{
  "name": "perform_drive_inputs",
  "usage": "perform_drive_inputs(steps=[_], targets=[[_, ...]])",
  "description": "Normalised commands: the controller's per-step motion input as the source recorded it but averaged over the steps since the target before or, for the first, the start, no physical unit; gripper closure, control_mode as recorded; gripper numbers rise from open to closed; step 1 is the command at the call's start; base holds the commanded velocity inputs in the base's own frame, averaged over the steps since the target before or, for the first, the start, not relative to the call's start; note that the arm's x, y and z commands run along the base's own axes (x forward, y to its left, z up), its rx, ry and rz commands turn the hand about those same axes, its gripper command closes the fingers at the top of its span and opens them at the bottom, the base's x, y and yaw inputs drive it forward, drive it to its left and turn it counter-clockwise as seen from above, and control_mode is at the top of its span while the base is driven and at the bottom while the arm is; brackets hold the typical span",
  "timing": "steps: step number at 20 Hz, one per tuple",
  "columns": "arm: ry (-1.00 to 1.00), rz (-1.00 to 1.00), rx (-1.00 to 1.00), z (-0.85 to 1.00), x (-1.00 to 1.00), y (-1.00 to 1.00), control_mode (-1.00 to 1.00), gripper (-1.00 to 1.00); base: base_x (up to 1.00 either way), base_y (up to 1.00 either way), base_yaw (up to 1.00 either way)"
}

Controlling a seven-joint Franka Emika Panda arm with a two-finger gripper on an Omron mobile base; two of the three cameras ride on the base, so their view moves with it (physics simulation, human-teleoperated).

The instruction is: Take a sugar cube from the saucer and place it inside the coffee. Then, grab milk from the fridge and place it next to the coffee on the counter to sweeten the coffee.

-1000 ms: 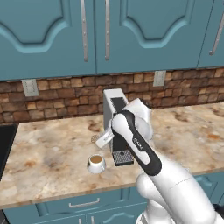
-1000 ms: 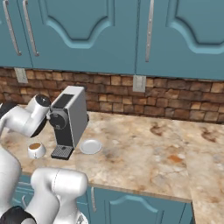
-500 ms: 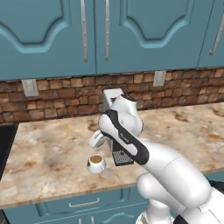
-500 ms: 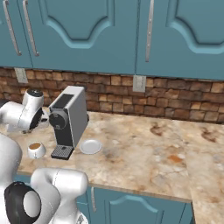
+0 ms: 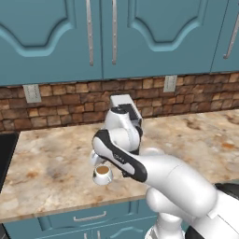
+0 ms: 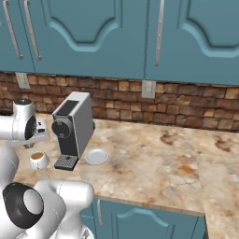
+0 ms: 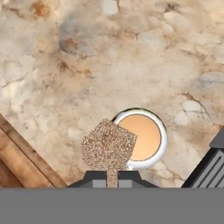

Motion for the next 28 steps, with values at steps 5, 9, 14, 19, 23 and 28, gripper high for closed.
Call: perform_drive_inputs(steps=[5,9,14,19,23,28], targets=[[0.0,-0.01,-0.25,-0.44,0.14,0.0,-1.0,1.0,0.0,0.0,0.0],[0.0,-0.03,-0.15,-0.24,0.19,0.0,-1.0,1.0,0.0,0.0,0.0],[0.01,-0.02,-0.05,-0.21,0.02,0.0,-1.0,1.0,0.0,0.0,0.0],[0.0,-0.04,-0.06,-0.11,0.21,0.0,-1.0,-1.0,0.0,0.0,0.0],[0.0,-0.01,-0.01,-0.03,0.06,0.0,-1.0,-1.0,0.0,0.0,0.0],[-0.2,-0.06,0.0,0.24,-0.57,0.0,-1.0,-1.0,0.0,0.0,0.0]])
